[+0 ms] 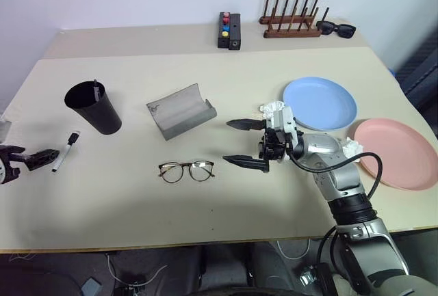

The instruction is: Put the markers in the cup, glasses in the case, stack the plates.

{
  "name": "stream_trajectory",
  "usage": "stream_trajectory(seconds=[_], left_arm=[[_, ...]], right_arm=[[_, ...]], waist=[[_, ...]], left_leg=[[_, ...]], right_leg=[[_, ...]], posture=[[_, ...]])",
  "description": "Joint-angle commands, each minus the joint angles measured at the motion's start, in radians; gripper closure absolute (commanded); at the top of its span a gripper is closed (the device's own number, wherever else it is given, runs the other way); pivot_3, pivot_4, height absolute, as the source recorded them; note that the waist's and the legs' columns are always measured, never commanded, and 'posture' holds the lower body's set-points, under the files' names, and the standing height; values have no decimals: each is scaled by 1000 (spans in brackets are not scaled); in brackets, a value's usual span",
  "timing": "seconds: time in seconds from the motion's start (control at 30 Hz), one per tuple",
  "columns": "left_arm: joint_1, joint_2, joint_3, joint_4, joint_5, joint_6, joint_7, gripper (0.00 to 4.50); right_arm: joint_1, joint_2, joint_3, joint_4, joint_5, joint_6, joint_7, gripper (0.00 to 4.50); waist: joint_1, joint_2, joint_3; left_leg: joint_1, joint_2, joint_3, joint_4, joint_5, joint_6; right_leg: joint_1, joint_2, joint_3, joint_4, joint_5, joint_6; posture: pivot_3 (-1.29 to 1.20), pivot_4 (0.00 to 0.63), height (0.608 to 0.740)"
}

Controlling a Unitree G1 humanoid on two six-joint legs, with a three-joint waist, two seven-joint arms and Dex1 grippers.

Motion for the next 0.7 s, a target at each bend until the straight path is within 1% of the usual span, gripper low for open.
stream_trajectory(seconds=[0.03,0.17,0.33,0.53,0.7], left_arm=[[-59,3,-36,0,31,25,33,55],[-126,-6,-98,57,65,63,66,55],[-240,-45,-208,208,133,75,103,55],[-307,-96,-266,289,178,39,107,55],[-352,-119,-301,325,210,21,98,55]], right_arm=[[-10,-3,-15,-49,13,3,-14,0],[-1,-7,-17,-58,14,3,-21,0],[6,-7,-19,-46,10,-11,-22,0],[10,-13,-23,-62,12,-5,-32,0],[15,-20,-23,-93,18,14,-51,0]], waist=[[0,0,0],[0,0,0],[0,0,0],[2,-1,0],[5,-1,-1]], left_leg=[[0,0,0,0,0,0],[0,0,0,0,0,0],[0,0,0,1,0,0],[0,-1,0,2,0,0],[0,-1,0,2,0,0]], right_leg=[[0,0,0,0,0,0],[0,0,0,0,0,0],[0,1,0,1,0,0],[0,1,0,2,0,0],[-1,0,0,4,0,0]], posture=[[0,150,740],[0,150,740],[0,150,740],[0,150,740],[0,150,740]])
